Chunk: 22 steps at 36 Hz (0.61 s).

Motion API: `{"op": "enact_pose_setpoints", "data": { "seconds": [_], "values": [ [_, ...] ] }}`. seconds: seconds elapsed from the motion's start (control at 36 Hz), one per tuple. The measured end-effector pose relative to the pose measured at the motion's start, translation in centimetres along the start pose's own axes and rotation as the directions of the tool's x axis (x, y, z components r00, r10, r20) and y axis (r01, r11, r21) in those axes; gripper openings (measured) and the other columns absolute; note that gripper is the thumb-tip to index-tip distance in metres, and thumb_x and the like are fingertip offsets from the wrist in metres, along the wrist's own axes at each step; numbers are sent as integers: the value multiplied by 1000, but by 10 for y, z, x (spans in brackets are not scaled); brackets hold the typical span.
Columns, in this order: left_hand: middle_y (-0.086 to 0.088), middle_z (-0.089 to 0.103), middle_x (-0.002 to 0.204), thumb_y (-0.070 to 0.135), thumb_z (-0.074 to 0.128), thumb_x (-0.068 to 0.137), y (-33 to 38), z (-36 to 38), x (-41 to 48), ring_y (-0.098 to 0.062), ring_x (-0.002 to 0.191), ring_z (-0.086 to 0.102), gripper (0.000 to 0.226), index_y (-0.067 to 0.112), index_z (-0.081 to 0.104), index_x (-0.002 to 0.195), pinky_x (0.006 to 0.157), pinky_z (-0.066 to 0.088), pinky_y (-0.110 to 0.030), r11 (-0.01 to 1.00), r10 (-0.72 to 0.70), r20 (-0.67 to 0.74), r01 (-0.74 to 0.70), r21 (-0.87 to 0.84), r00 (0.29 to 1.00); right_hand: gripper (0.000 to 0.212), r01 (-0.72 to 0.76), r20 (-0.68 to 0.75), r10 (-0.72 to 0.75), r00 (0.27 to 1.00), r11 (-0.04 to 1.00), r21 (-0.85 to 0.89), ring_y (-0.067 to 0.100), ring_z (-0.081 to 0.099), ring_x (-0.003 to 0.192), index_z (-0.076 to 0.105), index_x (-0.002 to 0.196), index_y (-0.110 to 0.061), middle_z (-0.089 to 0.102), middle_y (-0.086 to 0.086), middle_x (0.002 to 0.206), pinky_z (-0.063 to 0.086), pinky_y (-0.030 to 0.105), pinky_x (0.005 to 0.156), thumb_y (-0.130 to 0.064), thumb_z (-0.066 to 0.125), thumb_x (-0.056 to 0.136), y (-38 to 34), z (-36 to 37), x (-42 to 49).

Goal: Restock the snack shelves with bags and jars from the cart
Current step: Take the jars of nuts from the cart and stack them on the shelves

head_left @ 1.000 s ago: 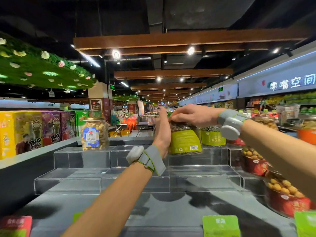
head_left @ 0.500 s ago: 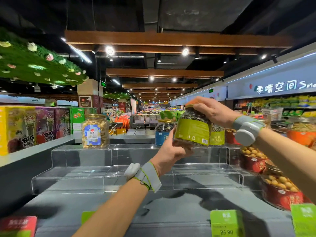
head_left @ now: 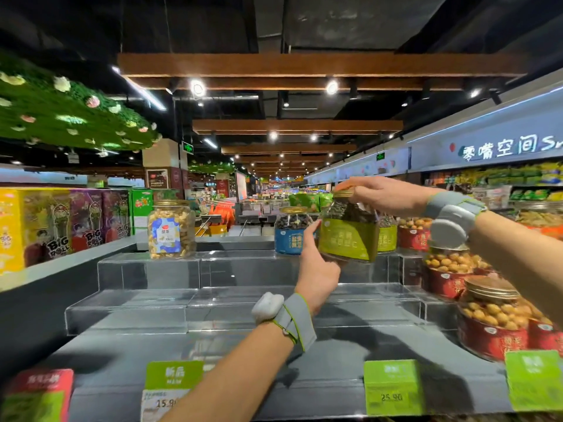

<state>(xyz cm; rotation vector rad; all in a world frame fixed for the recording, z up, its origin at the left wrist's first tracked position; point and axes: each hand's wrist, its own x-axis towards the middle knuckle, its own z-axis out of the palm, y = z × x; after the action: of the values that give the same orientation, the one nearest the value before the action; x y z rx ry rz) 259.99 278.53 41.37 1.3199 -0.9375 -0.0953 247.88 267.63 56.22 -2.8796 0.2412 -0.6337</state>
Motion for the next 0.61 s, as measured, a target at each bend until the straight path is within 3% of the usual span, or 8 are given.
{"op": "enact_pose_setpoints", "data": {
  "seconds": [0.06,0.14,0.25,0.33,0.42,0.47,0.53,0.61],
  "values": [
    [1,55,129,-16,55,88,5,10,-3,-12,109,58,84,32,26,150,79,48,-8,998,20,24,-22,60,999,30,9,13,-9,1000,1000,21,-3,55,92,53,129,-40,60,-15,109,41,16,77,-32,38,104,9,-1,-1],
    [4,53,127,-17,52,88,5,27,-4,-8,105,57,83,27,23,153,81,45,-5,995,6,38,-10,104,999,43,-11,62,12,998,1000,-7,11,58,115,51,125,-49,62,-13,127,45,36,103,-64,39,87,26,1,1],
    [4,50,127,-16,54,88,3,52,-3,-10,107,54,86,25,17,153,85,43,-12,986,-20,74,7,168,997,85,-18,62,28,998,989,-147,19,59,111,47,137,-39,58,-4,131,50,42,99,-93,36,73,47,-4,-4],
    [11,55,119,-7,66,85,-4,59,8,-8,100,58,95,33,12,152,72,44,-6,961,-59,146,17,275,987,87,-16,91,29,995,990,-140,20,60,112,48,137,-36,58,-1,133,50,43,99,-91,41,70,66,-8,-6],
    [2,56,133,8,82,72,-10,62,15,-19,116,60,113,31,9,156,97,52,-27,930,-133,230,41,366,964,71,2,123,16,992,989,-149,17,59,109,47,139,-32,57,-2,134,48,33,93,-75,53,83,86,-4,-8],
    [-1,44,149,14,89,71,-10,64,17,-17,133,48,120,24,8,159,111,40,-31,915,-201,281,77,397,939,71,29,144,-2,990,982,-185,16,58,108,46,140,-32,56,-4,134,46,32,90,-73,57,83,98,3,-9],
    [-2,40,152,29,90,72,-11,70,16,-13,135,42,117,19,13,160,108,35,-24,900,-260,288,124,417,922,70,40,173,-5,985,980,-197,18,57,112,45,140,-32,56,-4,134,48,35,93,-68,63,83,110,12,-9],
    [-4,45,153,65,80,57,-17,82,13,-19,135,49,123,22,23,157,112,41,-36,851,-310,232,160,501,922,66,41,210,2,978,979,-200,16,55,104,45,140,-32,56,-1,132,43,30,86,-62,66,85,125,26,-8]
  ]
}}
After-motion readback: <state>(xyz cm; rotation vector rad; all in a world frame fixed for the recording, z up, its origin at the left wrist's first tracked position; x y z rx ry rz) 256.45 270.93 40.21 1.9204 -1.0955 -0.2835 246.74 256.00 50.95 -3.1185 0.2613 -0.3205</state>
